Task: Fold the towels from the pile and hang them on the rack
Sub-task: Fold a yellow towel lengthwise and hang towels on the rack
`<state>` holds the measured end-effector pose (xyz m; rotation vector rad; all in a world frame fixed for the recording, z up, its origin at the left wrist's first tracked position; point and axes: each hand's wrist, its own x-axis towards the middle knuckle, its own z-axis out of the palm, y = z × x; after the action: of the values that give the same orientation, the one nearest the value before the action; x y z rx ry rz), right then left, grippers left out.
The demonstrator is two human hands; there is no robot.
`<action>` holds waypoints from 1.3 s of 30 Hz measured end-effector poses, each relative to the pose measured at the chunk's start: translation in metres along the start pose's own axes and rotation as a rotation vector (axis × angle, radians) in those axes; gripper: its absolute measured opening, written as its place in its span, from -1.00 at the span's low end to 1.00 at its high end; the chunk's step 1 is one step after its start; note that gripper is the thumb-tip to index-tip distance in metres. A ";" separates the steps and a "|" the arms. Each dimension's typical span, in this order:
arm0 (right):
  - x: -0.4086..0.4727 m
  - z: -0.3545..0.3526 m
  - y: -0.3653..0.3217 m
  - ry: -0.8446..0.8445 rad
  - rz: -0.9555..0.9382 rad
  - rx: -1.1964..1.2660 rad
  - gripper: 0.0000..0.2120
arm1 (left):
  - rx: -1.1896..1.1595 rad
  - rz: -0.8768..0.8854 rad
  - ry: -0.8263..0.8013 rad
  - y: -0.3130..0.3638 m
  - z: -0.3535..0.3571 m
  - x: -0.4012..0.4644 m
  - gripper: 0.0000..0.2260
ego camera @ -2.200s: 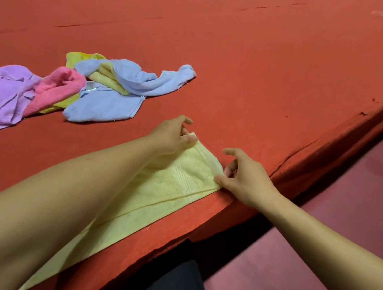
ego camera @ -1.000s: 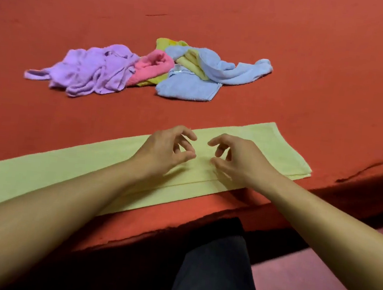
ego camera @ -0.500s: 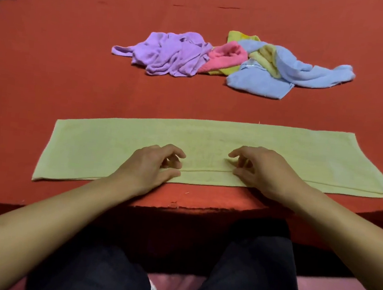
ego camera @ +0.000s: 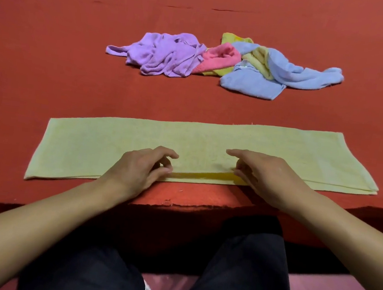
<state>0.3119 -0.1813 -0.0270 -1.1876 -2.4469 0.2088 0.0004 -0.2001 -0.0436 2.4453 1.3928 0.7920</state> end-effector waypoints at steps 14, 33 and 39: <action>-0.005 0.006 0.004 -0.098 0.049 0.004 -0.52 | 0.188 -0.007 -0.037 -0.036 -0.022 -0.031 -0.60; -0.023 0.004 0.004 -0.048 -0.024 -0.074 -0.58 | 0.175 0.020 -0.016 -0.033 -0.036 -0.049 -0.72; -0.021 -0.007 0.007 -0.023 0.075 -0.005 -0.58 | 0.138 -0.072 -0.019 -0.020 -0.038 -0.027 -0.60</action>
<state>0.3313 -0.1940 -0.0295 -1.2873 -2.4262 0.2397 -0.0461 -0.2151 -0.0306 2.4800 1.5680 0.6754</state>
